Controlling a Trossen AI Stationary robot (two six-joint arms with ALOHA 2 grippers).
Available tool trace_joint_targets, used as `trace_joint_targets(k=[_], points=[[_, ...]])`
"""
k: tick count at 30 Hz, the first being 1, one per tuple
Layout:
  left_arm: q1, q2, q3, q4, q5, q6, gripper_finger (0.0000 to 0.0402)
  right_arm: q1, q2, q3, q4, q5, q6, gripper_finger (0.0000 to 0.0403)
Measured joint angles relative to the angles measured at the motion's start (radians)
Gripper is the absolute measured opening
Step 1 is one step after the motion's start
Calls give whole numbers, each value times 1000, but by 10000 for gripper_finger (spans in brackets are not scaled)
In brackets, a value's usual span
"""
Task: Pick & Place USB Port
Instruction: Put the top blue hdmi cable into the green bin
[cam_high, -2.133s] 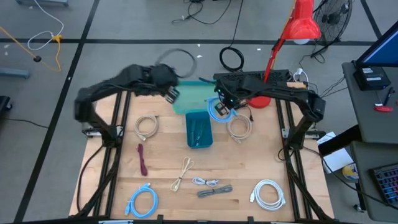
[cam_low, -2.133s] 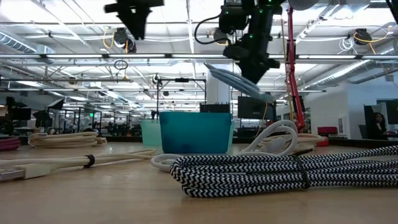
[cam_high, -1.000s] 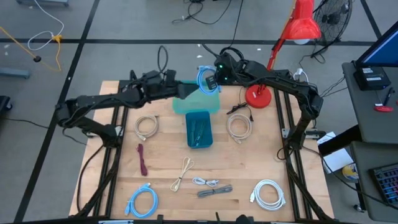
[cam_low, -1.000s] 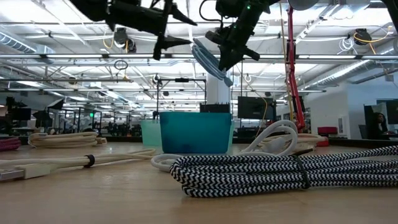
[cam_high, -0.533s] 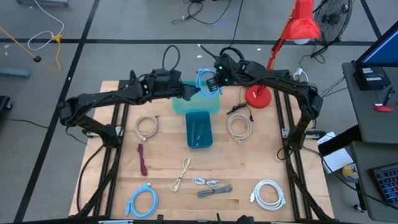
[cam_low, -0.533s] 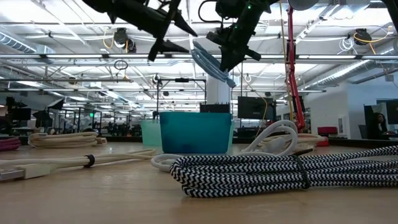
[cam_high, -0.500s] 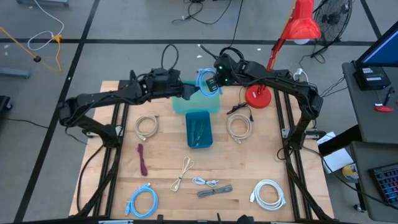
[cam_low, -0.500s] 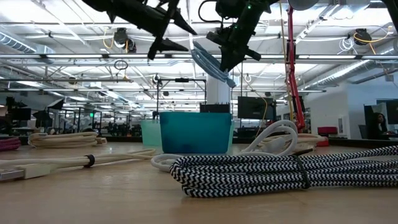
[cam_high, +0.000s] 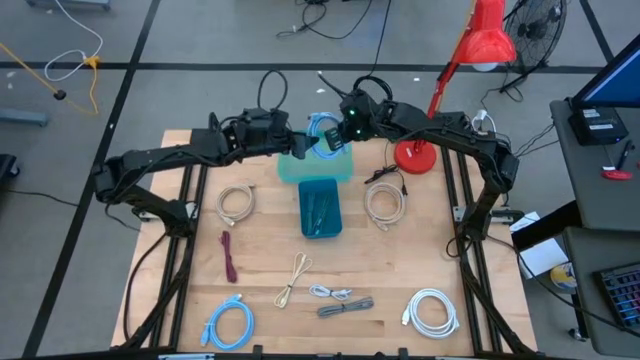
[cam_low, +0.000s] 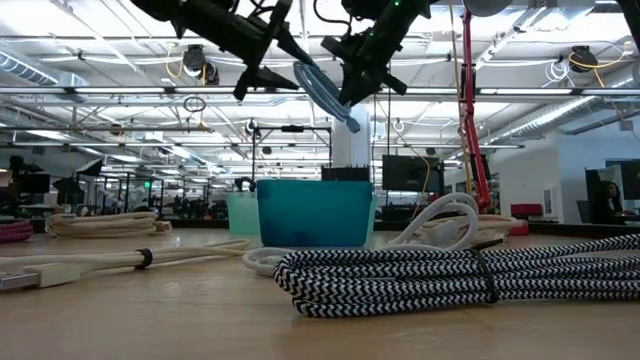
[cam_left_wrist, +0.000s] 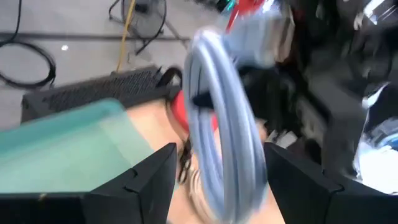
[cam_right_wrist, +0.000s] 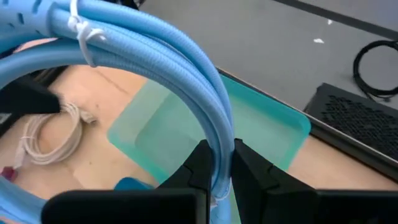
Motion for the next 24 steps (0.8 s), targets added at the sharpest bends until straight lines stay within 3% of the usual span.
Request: trace_joint_targets(k=[8, 10, 12, 16, 20, 24], points=[[12, 17, -1, 42, 1, -34, 239, 2, -2, 0, 7, 14, 0, 27], [12, 22, -2, 19, 5, -54, 221, 2, -2, 0, 8, 15, 0, 27], [11, 35, -1, 28, 8, -62, 178, 2, -1, 0, 17, 15, -1, 27], [22, 57, -2, 23, 91, -92, 40, 8, -1, 0, 29, 14, -15, 33], [58, 52, -2, 1, 197, -110, 30, 16, -2, -1, 32, -58, -77, 83], [144, 8, -2, -72, 421, -115, 30, 25, -37, -1, 0, -185, -126, 128]])
